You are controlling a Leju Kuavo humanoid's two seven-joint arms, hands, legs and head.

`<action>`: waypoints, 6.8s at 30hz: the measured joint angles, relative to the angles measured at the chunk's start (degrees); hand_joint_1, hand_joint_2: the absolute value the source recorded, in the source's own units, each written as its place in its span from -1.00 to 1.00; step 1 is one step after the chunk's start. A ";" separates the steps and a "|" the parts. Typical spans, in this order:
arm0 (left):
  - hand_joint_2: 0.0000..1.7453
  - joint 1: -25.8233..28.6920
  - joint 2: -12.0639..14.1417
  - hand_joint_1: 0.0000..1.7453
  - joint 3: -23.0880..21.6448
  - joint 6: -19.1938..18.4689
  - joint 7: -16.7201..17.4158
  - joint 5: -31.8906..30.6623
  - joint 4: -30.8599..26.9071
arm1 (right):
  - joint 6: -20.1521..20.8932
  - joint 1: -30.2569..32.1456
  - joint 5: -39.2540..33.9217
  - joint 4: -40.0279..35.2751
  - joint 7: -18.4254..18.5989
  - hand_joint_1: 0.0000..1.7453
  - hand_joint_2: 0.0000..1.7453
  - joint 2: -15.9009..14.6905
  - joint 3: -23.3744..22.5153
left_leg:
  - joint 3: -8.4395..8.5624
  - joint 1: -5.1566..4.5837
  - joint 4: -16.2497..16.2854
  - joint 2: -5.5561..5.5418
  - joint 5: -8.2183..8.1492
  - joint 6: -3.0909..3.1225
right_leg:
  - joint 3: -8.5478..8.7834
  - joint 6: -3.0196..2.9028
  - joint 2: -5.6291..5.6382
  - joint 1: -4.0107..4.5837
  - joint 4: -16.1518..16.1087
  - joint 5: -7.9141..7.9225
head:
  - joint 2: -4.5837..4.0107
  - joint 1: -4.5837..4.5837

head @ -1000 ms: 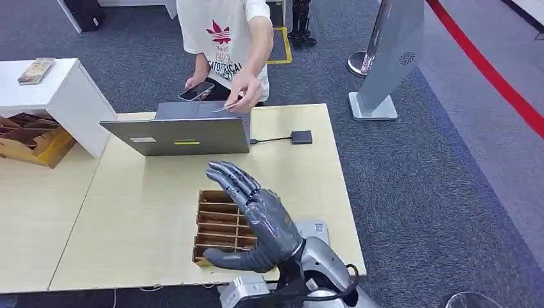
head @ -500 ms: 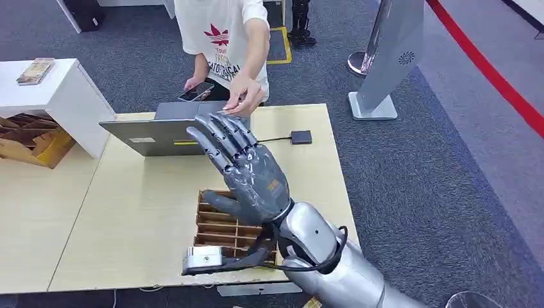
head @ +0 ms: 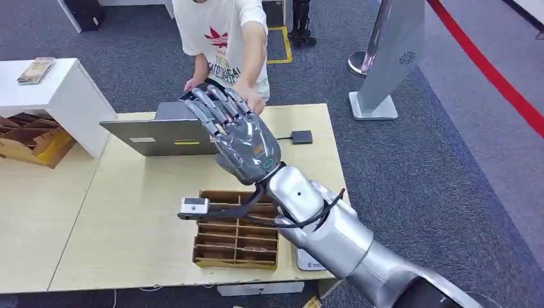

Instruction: Pass the card to the sensor for recognition and then transmit it.

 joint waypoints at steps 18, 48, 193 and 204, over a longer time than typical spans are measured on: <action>-1.00 -0.71 0.35 -1.00 -0.63 -0.50 1.20 -1.92 -0.44 | 0.83 -6.14 3.30 11.89 1.81 1.00 1.00 1.27 -0.18 | 0.01 0.00 0.00 0.00 0.01 0.00 | 0.00 0.00 0.00 0.00 0.00 0.00 | 0.00 0.00; -1.00 -1.02 0.50 -1.00 -0.63 -0.66 1.60 -1.70 -0.44 | 1.79 -6.80 1.70 21.68 1.05 1.00 1.00 1.73 -3.98 | 0.01 0.00 0.01 0.01 0.00 0.00 | -0.01 0.00 0.01 0.00 0.00 0.00 | 0.00 0.00; -1.00 4.84 -2.38 -1.00 12.33 -3.04 -1.31 8.61 3.96 | 28.57 29.20 -28.11 -7.59 12.59 1.00 1.00 -20.26 -14.45 | 0.20 -0.01 0.01 0.04 -0.17 0.07 | 0.20 0.05 -0.01 -0.01 -0.11 -0.07 | 0.00 -0.02; -1.00 4.84 -2.32 -1.00 12.33 -3.04 -1.31 8.61 3.96 | 28.59 29.15 -28.07 -7.50 12.61 1.00 1.00 -20.26 -14.43 | 0.23 -0.01 0.01 0.04 -0.17 0.07 | 0.22 0.05 -0.01 -0.01 -0.11 -0.07 | 0.00 -0.02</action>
